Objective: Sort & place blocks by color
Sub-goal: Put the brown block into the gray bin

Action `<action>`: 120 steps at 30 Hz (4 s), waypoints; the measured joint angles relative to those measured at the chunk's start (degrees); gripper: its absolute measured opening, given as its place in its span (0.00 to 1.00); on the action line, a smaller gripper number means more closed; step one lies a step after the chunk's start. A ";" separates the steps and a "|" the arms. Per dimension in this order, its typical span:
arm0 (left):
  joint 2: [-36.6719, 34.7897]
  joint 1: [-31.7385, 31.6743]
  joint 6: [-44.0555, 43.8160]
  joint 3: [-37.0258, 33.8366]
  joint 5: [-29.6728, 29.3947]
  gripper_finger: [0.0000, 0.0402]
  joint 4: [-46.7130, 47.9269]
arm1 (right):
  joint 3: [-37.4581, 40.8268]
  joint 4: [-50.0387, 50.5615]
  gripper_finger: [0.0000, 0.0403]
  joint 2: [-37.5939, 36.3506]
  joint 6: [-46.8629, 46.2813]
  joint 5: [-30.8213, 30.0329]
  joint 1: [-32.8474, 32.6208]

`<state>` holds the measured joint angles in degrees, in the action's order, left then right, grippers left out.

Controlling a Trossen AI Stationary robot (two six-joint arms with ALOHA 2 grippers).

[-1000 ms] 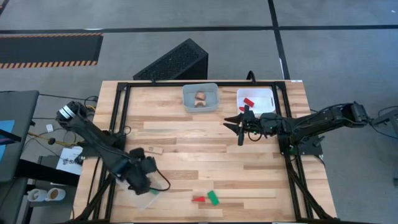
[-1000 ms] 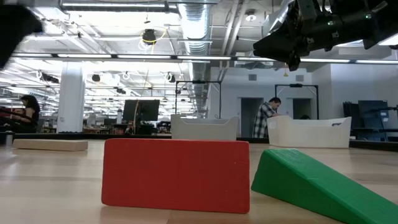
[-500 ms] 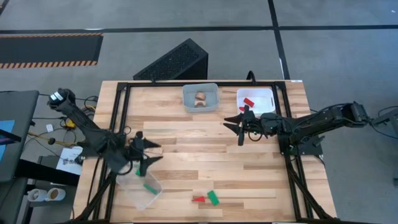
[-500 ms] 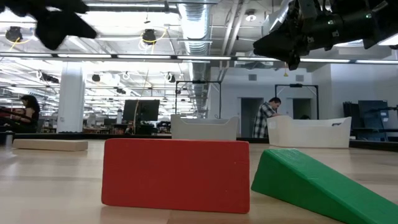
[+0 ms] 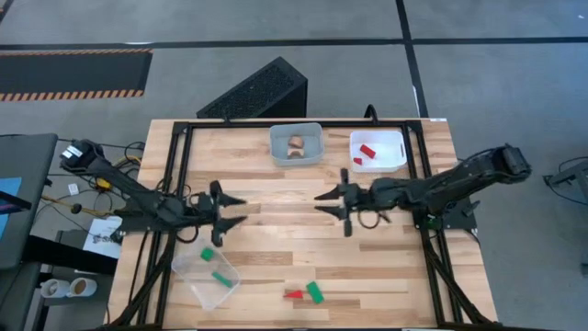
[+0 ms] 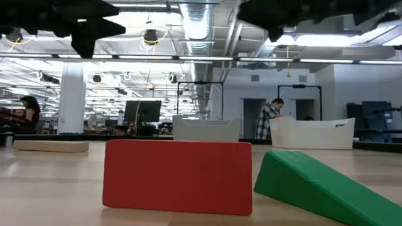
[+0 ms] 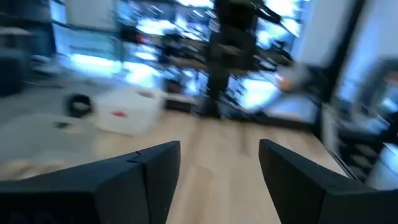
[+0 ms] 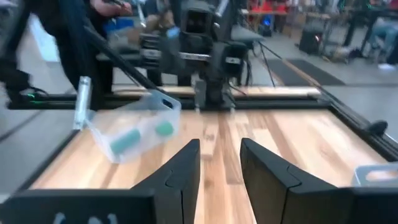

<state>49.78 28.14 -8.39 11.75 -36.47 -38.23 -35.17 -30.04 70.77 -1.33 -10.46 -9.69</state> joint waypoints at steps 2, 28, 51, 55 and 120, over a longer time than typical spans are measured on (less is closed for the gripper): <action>0.33 -1.36 -1.66 -0.09 2.85 0.51 1.32 | -1.49 -0.39 0.35 3.40 -0.32 -0.09 0.56; 13.13 -9.16 -23.60 22.76 23.25 0.51 72.69 | -10.08 -0.40 0.49 14.64 -1.19 0.15 0.77; 34.01 -22.53 -5.97 23.69 37.11 0.45 72.47 | -10.06 1.30 0.48 14.59 0.49 0.13 3.36; 31.54 -22.47 -3.98 24.49 35.29 0.30 73.19 | -10.04 1.33 0.48 14.59 1.16 0.15 3.51; 27.19 -21.00 9.09 7.02 30.69 0.21 -31.71 | -19.24 -19.37 0.71 36.37 -9.13 11.69 7.29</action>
<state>76.97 7.14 0.71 18.77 -5.79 -69.94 -54.41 -49.41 107.14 -10.46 1.23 -2.40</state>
